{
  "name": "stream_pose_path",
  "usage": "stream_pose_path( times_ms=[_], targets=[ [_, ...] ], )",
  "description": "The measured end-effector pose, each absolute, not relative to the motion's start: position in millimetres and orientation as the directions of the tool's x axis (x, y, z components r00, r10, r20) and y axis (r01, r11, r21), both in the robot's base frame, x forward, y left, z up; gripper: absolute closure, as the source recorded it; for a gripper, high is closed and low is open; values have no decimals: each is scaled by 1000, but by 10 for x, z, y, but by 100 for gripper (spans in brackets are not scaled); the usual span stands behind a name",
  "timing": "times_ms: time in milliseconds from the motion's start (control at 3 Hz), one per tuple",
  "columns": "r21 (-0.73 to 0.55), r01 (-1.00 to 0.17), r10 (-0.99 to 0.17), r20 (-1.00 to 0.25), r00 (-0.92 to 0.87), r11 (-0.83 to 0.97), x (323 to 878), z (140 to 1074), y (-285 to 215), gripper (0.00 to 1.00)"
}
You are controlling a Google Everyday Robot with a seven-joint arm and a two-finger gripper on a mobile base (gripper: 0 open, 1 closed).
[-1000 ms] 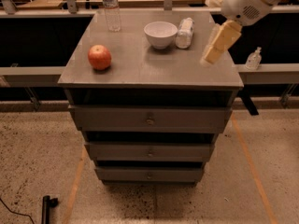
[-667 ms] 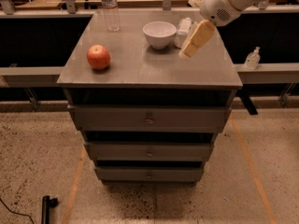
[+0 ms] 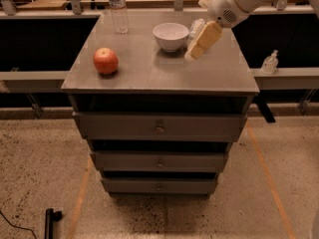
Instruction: Move white bowl near water bottle
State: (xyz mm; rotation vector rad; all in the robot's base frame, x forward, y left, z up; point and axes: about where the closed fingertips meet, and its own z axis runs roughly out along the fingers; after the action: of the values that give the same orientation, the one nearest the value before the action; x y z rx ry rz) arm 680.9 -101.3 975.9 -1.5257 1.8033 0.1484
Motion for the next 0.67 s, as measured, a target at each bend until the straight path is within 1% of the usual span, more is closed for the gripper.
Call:
stream_pose_path(
  times_ms=[667],
  targets=[
    [-305,-855,-730,-673,-119,420,7374,9408,-889,0]
  ],
)
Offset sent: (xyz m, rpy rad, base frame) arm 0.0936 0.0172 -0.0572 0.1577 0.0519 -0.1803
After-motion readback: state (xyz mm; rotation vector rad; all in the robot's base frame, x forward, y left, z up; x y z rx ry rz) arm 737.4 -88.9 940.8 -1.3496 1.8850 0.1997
